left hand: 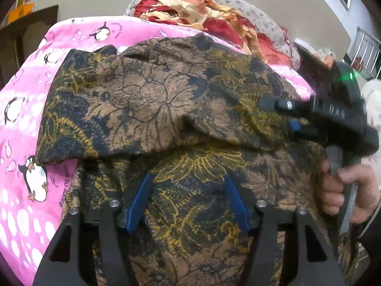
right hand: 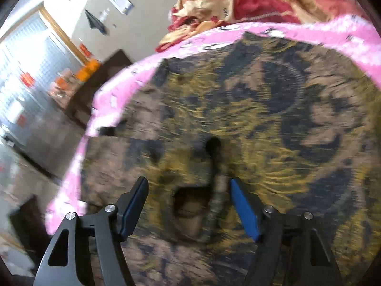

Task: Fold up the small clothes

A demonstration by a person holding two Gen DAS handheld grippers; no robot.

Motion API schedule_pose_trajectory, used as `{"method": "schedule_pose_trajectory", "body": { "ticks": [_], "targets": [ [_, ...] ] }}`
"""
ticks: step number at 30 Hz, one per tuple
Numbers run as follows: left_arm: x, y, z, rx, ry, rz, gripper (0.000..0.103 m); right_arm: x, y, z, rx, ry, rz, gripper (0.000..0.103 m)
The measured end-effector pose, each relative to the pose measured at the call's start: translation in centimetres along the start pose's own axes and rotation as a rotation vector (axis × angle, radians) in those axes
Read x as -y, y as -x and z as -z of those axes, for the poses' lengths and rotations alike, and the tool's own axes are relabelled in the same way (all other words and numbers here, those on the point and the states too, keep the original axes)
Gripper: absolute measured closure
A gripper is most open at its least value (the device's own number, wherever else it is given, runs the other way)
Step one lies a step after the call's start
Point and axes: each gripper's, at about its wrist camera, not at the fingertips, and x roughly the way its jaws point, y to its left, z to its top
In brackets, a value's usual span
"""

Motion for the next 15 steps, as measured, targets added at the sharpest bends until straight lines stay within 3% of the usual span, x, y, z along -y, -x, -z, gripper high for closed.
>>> {"method": "schedule_pose_trajectory", "body": {
  "ticks": [2, 6, 10, 15],
  "targets": [
    [0.2, -0.2, -0.1, -0.002, -0.005, 0.003, 0.035, -0.6, -1.0, -0.5, -0.01, 0.025, 0.058, 0.042],
    [-0.1, -0.2, -0.1, -0.001, 0.002, 0.007, 0.035, -1.7, -1.2, -0.5, -0.007, 0.061, 0.217, 0.093],
    [-0.1, 0.0, -0.1, -0.001, 0.001, 0.007, 0.035, -1.3, 0.7, 0.1, -0.009, 0.127, 0.311, 0.098],
    [-0.1, -0.1, -0.1, -0.002, -0.002, 0.003, 0.035, 4.0, 6.4, 0.1, 0.047, -0.016, 0.473, 0.098]
  ]
}}
